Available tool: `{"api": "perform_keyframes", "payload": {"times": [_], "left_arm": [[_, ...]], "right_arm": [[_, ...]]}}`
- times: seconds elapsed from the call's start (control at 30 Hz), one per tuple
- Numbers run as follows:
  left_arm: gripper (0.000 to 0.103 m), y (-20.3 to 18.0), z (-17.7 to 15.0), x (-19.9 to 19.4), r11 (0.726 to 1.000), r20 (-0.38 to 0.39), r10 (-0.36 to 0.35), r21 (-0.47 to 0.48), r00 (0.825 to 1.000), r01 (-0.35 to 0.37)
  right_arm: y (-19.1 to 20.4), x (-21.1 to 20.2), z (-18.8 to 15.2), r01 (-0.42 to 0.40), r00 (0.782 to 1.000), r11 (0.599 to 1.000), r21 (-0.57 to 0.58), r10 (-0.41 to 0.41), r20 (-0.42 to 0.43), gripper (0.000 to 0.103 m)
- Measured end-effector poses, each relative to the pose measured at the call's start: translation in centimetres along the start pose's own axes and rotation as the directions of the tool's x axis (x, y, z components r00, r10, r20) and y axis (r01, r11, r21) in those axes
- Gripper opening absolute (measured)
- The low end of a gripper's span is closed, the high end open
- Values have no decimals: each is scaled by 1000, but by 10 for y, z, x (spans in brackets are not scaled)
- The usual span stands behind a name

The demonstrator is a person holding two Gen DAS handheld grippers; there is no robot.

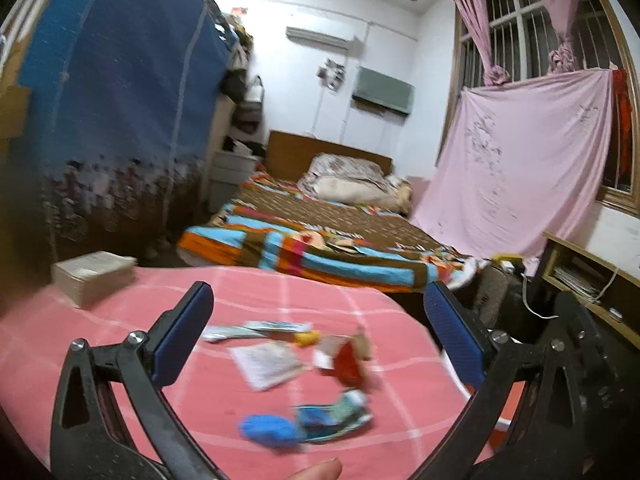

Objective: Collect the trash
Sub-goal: 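Move both tools back over the table trash, then grasp the blue sponge with the left tool while the right tool grasps the green tube wrapper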

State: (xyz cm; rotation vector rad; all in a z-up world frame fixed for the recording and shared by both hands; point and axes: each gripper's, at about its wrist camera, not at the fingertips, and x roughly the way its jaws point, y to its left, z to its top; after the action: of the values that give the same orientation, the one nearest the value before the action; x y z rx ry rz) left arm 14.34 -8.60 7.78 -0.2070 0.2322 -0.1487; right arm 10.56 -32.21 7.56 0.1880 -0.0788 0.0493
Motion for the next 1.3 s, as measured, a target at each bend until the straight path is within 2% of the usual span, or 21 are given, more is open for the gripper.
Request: {"api": "perform_keyframes", "payload": {"times": [0.2, 0.33, 0.53, 0.63, 0.77, 0.9, 0.97, 1.07, 1.2, 1.3], "left_arm": [[90, 32, -5, -22, 997, 46, 66, 34, 997, -68], [90, 46, -17, -28, 993, 40, 91, 67, 995, -94], [90, 50, -38, -26, 992, -29, 74, 107, 997, -71], [90, 49, -43, -21, 993, -71, 58, 109, 996, -50], [88, 49, -50, -9, 995, -159, 13, 96, 987, 2], [77, 46, -59, 9, 995, -269, -28, 88, 963, 54], [65, 43, -64, 16, 994, -322, -48, 76, 946, 76], [57, 40, -70, 27, 993, -391, -70, 59, 918, 101], [50, 37, -72, 39, 993, -455, -91, 31, 886, 118], [41, 34, -73, 47, 993, -487, -89, 29, 869, 118]], "right_arm": [[29, -3, -4, -73, 997, 997, -39, 75, 32, 103], [42, 2, -9, -108, 994, 991, -74, 108, -6, 103], [52, 20, -23, -122, 985, 986, -116, 106, -138, 103], [54, 32, -30, -137, 966, 984, -115, 107, -235, 103], [55, 46, -40, -152, 931, 983, -98, 109, -348, 103], [55, 55, -50, -171, 895, 982, -75, 123, -429, 92], [54, 58, -53, -179, 879, 982, -60, 132, -457, 88], [52, 61, -56, -189, 860, 981, -42, 145, -489, 87], [53, 67, -61, -196, 833, 980, -34, 148, -533, 87], [52, 71, -63, -194, 819, 981, -31, 144, -556, 87]]}}
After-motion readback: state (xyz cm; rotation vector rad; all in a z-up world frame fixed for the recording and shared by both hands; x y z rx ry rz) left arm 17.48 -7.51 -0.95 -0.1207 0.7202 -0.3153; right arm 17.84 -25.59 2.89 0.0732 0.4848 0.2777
